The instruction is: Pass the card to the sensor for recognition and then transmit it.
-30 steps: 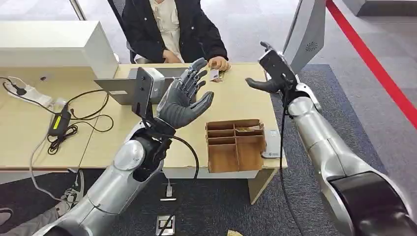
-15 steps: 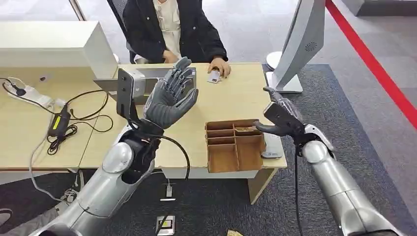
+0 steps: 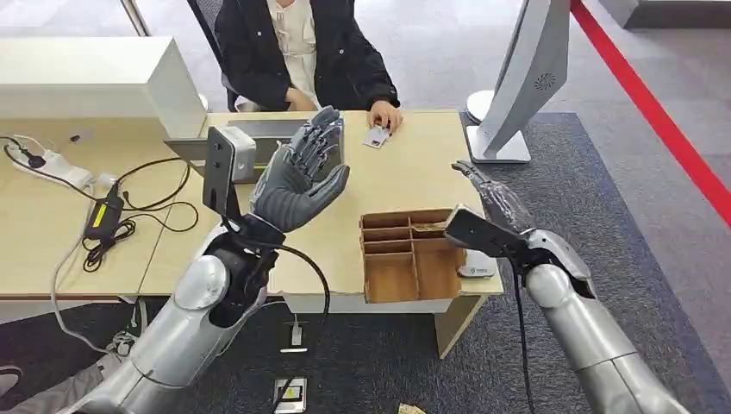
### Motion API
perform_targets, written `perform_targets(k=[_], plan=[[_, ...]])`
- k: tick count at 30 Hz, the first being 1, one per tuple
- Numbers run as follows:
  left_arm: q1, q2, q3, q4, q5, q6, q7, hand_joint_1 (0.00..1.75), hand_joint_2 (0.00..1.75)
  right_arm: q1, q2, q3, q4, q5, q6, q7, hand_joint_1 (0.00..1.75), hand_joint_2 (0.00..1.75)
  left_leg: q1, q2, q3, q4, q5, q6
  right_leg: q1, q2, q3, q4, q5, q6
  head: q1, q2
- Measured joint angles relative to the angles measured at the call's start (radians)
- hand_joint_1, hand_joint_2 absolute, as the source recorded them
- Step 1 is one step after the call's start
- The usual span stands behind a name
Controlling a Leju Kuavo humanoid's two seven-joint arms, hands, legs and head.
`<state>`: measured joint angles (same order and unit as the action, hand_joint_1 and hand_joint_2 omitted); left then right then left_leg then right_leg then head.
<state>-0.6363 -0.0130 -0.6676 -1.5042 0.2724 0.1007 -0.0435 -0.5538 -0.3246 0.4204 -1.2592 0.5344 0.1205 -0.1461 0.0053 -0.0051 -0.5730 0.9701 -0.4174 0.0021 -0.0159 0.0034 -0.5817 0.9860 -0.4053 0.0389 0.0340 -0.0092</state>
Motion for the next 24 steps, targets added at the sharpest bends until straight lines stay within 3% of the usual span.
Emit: perform_targets(k=[13, 14, 24], plan=[[0.012, -0.01, 0.04, -0.019, -0.018, -0.035, 0.008, 0.0, 1.75, 0.014, 0.015, 0.032, -0.034, 0.184, -0.041, 0.018, 0.0, 1.75, 0.0, 0.0, 0.0, 0.0, 0.0, 0.0, 0.0, 0.0, 0.0, 0.0, 0.0, 0.0, 0.0, 0.0], [0.012, -0.011, 0.04, -0.019, -0.019, -0.036, 0.008, 0.0, 0.0, 0.014, 0.019, 0.034, -0.034, 0.187, -0.042, 0.018, 0.0, 1.75, 0.0, 0.0, 0.0, 0.0, 0.0, 0.0, 0.0, 0.0, 0.0, 0.0, 0.0, 0.0, 0.0, 0.0], [0.013, -0.02, 0.042, -0.019, -0.019, -0.041, 0.009, 0.0, 0.0, 0.023, 0.057, 0.076, -0.034, 0.208, -0.029, 0.021, 0.0, 1.75, 0.0, 0.0, 0.0, 0.0, 0.0, 0.0, 0.0, 0.0, 0.0, 0.0, 0.0, 0.0, 0.0, 0.0]])
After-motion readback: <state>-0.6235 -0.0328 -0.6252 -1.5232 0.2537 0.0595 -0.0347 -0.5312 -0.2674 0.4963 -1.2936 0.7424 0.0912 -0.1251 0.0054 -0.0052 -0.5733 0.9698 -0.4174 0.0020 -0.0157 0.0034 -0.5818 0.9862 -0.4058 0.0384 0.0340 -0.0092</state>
